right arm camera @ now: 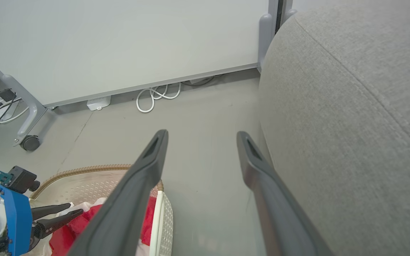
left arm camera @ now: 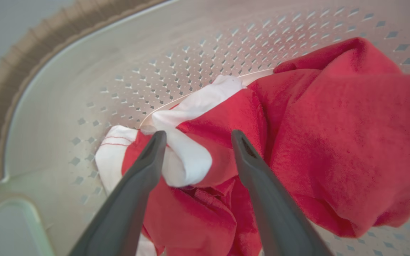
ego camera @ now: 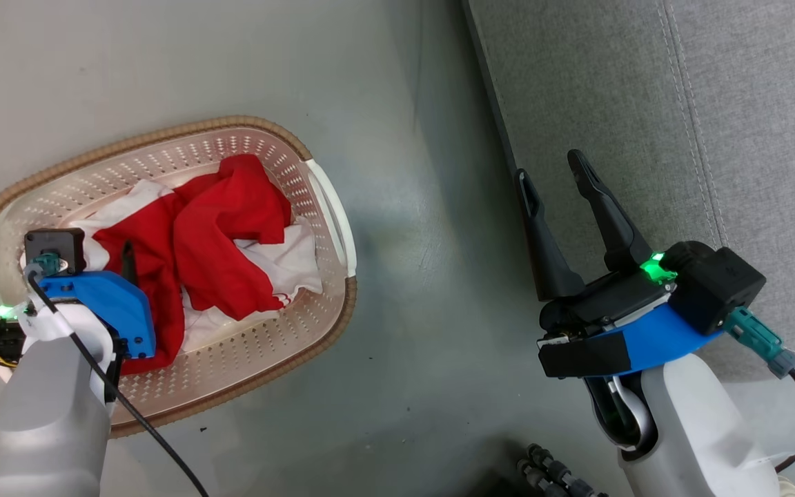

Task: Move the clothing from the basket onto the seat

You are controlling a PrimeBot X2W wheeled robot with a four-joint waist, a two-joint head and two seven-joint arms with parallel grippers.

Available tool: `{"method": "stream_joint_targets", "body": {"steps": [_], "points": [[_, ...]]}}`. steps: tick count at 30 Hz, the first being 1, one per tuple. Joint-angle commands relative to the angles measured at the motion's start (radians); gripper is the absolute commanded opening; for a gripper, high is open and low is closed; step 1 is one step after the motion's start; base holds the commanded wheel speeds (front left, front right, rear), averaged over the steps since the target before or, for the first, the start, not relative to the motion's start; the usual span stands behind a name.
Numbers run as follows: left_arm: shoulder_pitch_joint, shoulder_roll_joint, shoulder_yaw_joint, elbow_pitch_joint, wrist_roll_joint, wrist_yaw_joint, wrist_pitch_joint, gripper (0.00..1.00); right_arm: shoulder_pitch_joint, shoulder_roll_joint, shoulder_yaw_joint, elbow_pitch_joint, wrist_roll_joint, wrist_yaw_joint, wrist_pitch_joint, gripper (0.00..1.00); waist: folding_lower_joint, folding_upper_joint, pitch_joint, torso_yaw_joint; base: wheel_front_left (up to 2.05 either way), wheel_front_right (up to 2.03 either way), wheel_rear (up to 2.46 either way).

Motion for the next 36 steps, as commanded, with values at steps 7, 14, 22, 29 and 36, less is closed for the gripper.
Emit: {"method": "stream_joint_targets", "body": {"steps": [7, 14, 22, 29, 36], "points": [[-0.038, -0.013, 0.005, 0.052, -0.015, 0.038, 0.034, 1.0, -0.03, -0.002, 0.016, -0.006, 0.022, 0.0, -0.004, 1.0, -0.0001, 0.0, 0.02, -0.006, 0.0, 0.0, 0.0], [-0.038, -0.043, 0.008, 0.106, -0.045, 0.03, 0.089, 1.0, -0.038, -0.002, 0.019, -0.007, 0.024, 0.0, -0.004, 1.0, -0.0001, 0.0, 0.021, -0.007, 0.0, 0.0, 0.0], [-0.059, -0.033, -0.017, 0.122, -0.036, 0.026, 0.093, 0.21, -0.033, -0.002, 0.015, -0.007, 0.032, 0.0, -0.004, 1.0, -0.0001, 0.0, 0.021, -0.014, 0.0, 0.0, 0.0], [-0.074, -0.041, -0.028, 0.133, -0.043, 0.018, 0.083, 0.0, -0.035, -0.002, 0.011, -0.006, 0.035, 0.0, -0.004, 1.0, -0.0001, 0.0, 0.018, -0.014, 0.0, 0.0, 0.0], [-0.08, -0.044, -0.036, 0.148, -0.051, 0.015, 0.076, 0.0, -0.033, -0.002, 0.009, -0.008, 0.032, 0.0, -0.004, 1.0, -0.0001, 0.0, 0.014, -0.012, 0.0, 0.0, 0.0]]}}
